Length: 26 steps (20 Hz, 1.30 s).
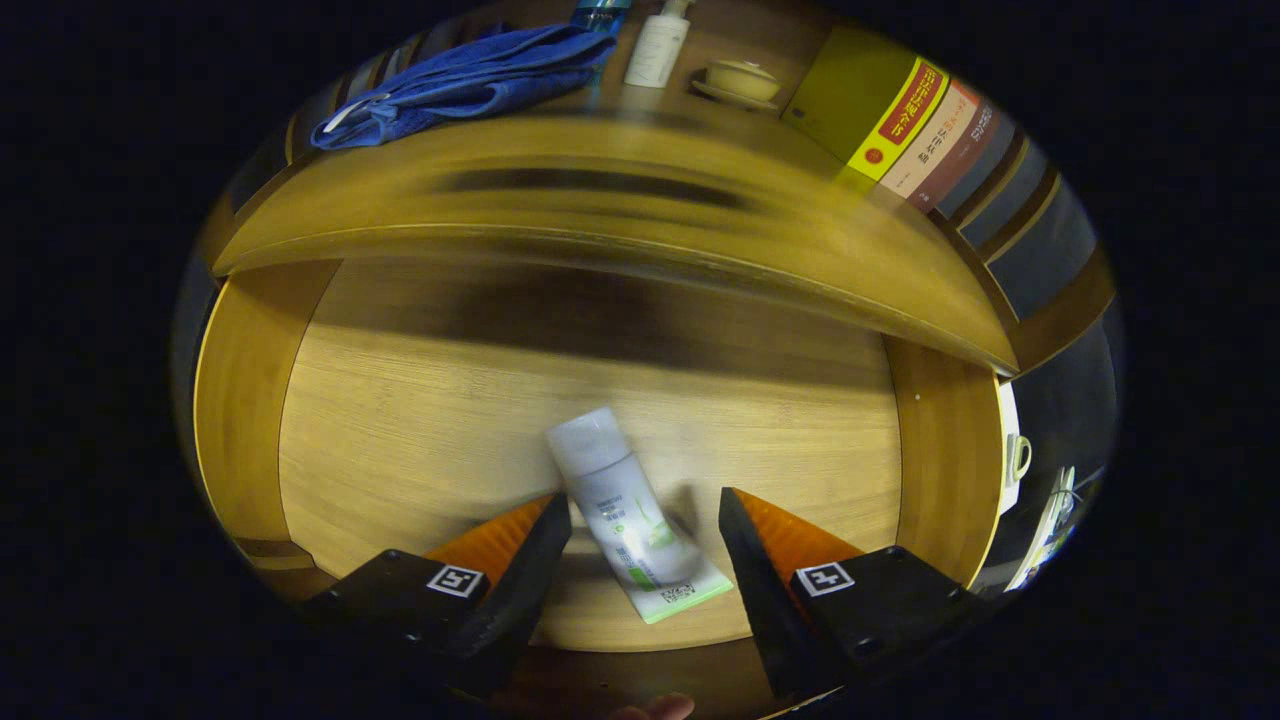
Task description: Pull open the drawer, take out the items inside it, and place them on the countertop above the cabinet.
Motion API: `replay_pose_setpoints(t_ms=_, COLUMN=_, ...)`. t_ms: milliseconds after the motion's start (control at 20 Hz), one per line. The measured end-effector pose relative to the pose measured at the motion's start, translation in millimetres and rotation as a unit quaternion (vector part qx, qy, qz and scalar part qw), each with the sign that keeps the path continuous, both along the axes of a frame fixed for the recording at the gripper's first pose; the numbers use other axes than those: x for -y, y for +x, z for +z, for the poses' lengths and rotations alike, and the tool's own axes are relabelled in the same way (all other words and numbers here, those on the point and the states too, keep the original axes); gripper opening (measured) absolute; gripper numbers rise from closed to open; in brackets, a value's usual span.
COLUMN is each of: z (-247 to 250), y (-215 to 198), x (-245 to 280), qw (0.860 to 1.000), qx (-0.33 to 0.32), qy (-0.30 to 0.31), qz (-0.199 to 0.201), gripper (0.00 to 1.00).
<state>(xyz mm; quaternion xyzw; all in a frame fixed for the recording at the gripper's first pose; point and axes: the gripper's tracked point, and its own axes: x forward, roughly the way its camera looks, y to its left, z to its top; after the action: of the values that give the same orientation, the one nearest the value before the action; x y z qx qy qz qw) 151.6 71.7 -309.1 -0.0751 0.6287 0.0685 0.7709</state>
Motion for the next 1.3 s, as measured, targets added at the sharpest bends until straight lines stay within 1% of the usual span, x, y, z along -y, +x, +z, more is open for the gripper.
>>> replay_pose_setpoints(t_ms=100, z=-4, y=-2, x=3, qw=1.0, qx=-0.016, qy=0.003, qz=0.001, gripper=0.98)
replay_pose_setpoints(t_ms=200, z=-7, y=-7, x=7, qw=0.999, qx=-0.046, qy=-0.007, qz=0.007, gripper=0.98)
replay_pose_setpoints(t_ms=350, z=3, y=-1, x=7, qw=0.998, qx=-0.056, qy=0.007, qz=-0.01, gripper=0.96)
replay_pose_setpoints(t_ms=400, z=8, y=2, x=7, qw=0.998, qx=-0.058, qy=0.012, qz=-0.014, gripper=0.97)
replay_pose_setpoints(t_ms=450, z=15, y=7, x=4, qw=0.998, qx=-0.057, qy=0.023, qz=-0.016, gripper=0.96)
replay_pose_setpoints(t_ms=550, z=28, y=19, x=-6, qw=0.997, qx=-0.047, qy=0.052, qz=-0.015, gripper=0.89)
replay_pose_setpoints(t_ms=650, z=40, y=31, x=-10, qw=0.997, qx=-0.043, qy=0.057, qz=-0.013, gripper=0.72)
replay_pose_setpoints(t_ms=750, z=56, y=46, x=-12, qw=0.998, qx=-0.034, qy=0.051, qz=-0.031, gripper=0.56)
replay_pose_setpoints(t_ms=850, z=79, y=67, x=-13, qw=0.998, qx=-0.013, qy=0.048, qz=-0.029, gripper=0.49)
replay_pose_setpoints(t_ms=900, z=89, y=77, x=-14, qw=0.998, qx=-0.007, qy=0.047, qz=-0.033, gripper=0.42)
replay_pose_setpoints(t_ms=1050, z=129, y=111, x=-17, qw=0.997, qx=0.012, qy=0.06, qz=-0.047, gripper=0.42)
replay_pose_setpoints(t_ms=1200, z=179, y=151, x=-13, qw=0.997, qx=0.031, qy=0.046, qz=-0.05, gripper=0.42)
replay_pose_setpoints(t_ms=1250, z=166, y=61, x=-42, qw=0.997, qx=0.04, qy=0.04, qz=-0.051, gripper=0.42)
replay_pose_setpoints(t_ms=1300, z=183, y=123, x=-20, qw=0.997, qx=0.046, qy=0.035, qz=-0.054, gripper=0.42)
